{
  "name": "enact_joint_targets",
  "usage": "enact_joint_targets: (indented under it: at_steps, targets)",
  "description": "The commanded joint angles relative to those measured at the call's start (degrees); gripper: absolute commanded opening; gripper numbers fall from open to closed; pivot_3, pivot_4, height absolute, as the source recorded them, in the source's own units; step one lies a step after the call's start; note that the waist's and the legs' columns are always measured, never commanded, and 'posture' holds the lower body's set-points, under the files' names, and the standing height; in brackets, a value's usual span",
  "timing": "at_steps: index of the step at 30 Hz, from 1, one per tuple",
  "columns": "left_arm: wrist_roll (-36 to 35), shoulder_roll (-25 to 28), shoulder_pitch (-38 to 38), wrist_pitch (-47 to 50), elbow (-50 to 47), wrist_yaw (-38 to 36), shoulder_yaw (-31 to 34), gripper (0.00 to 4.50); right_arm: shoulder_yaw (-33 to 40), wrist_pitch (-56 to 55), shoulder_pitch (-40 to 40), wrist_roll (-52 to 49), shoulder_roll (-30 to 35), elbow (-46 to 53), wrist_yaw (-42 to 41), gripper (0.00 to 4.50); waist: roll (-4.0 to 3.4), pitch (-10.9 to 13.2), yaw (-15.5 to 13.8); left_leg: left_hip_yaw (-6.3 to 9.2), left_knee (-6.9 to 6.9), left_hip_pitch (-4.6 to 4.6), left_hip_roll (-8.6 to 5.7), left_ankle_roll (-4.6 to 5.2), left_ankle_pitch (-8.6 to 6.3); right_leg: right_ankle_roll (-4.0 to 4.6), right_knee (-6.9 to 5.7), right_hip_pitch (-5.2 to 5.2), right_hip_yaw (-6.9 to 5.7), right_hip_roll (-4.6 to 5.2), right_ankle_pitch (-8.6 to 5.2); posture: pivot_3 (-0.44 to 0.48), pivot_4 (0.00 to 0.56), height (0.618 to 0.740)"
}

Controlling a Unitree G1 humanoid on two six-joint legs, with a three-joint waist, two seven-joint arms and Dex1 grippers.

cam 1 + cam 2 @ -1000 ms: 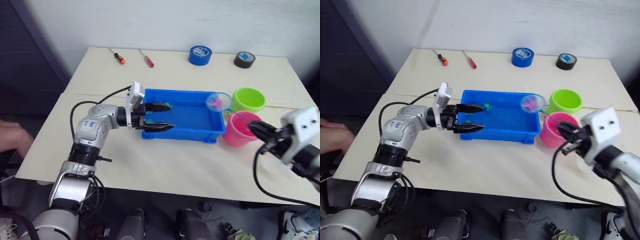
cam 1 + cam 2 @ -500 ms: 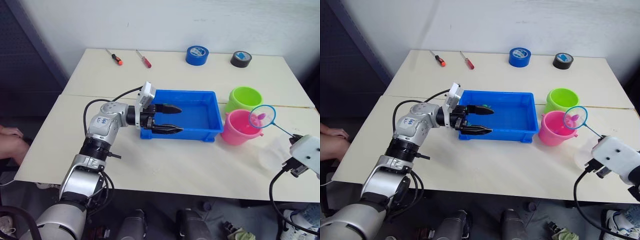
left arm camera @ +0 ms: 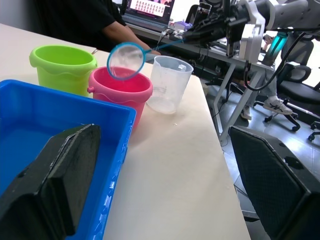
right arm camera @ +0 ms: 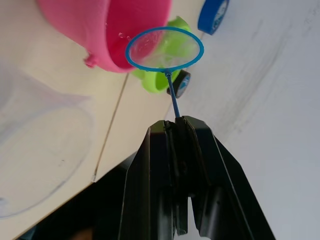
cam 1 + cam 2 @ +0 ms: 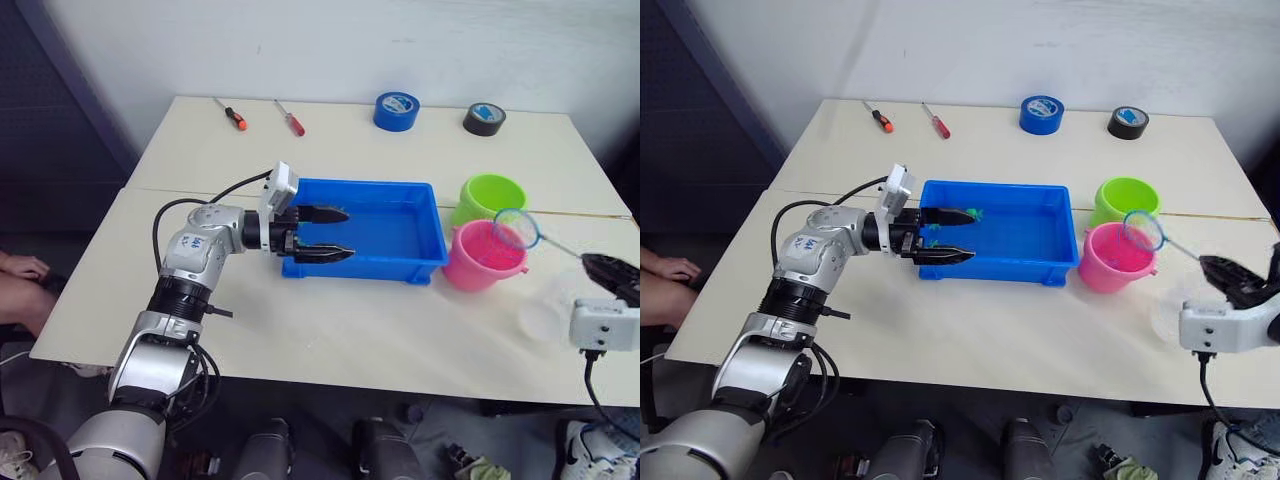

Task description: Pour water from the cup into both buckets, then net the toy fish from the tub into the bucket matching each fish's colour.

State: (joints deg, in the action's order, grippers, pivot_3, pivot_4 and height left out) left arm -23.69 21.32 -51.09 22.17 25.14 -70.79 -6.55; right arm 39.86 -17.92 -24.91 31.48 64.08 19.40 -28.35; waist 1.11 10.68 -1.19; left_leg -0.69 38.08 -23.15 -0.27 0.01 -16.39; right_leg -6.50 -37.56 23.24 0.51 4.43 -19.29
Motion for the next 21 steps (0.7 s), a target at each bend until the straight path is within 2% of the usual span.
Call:
enact_joint_targets:
  at_steps: [1,2,4,7,9,15,21]
  targets:
    - [0.3,1.1,-0.1,-0.5,-1.4,0.1,1.6,4.45,1.6,-0.5,1.2,-2.8,-1.3,0.1,-2.5,0.00,0.00,0.0,0.0,0.04,-0.01,0.00,0.02,-0.01,0.00,0.00,0.00,-0.01,-0.02,-0.02,0.00,0.000,0.150,0.740]
    - [0.4,1.3,-0.1,-0.5,-1.2,0.1,1.7,4.45,1.3,-0.8,1.3,-3.2,-1.4,0.2,-3.3,0.00,0.00,0.0,0.0,0.04,-0.01,0.00,0.01,-0.01,0.00,0.00,-0.02,0.00,-0.02,-0.01,0.00,0.000,0.150,0.740]
    - [0.4,2.3,0.3,-0.1,-1.1,0.0,1.9,4.45,0.1,5.2,4.3,-9.3,-4.1,1.6,-5.7,0.00,0.00,0.0,0.0,0.04,-0.01,0.01,0.01,-0.01,0.00,0.00,-0.02,0.00,-0.02,-0.01,0.00,0.000,0.150,0.740]
    - [2.2,5.7,2.2,-1.4,-0.7,-0.8,1.7,4.45,-3.3,28.9,15.4,-30.1,-11.4,7.9,-9.0,0.00,0.02,0.0,0.7,0.06,0.03,0.04,0.06,-0.02,0.01,0.00,0.00,-0.10,-0.05,-0.01,0.00,0.000,0.150,0.740]
    - [2.1,7.7,3.3,-0.7,-1.4,-0.8,2.5,4.45,-5.8,40.0,21.4,-38.6,-12.8,11.2,-11.1,0.00,-0.03,0.0,1.6,0.09,0.01,0.26,0.12,-0.09,0.03,0.01,-0.03,-0.30,-0.05,0.02,0.00,0.000,0.150,0.740]
    - [2.5,12.4,6.7,0.2,-5.3,0.6,4.3,4.45,-15.8,55.3,34.4,-48.0,-11.2,11.3,-13.8,0.00,-0.03,0.0,1.3,0.38,-0.04,0.44,0.14,-0.10,-0.05,0.07,-0.07,-0.53,-0.04,0.14,-0.03,0.000,0.150,0.740]
    - [2.7,16.6,11.4,3.1,-10.9,2.6,5.8,4.45,-32.3,57.0,47.2,-45.8,-11.1,2.1,-16.7,0.00,-0.03,0.0,1.4,0.47,-0.01,0.39,0.11,0.22,-0.24,0.07,-0.03,-0.53,-0.01,0.28,-0.03,0.000,0.150,0.740]
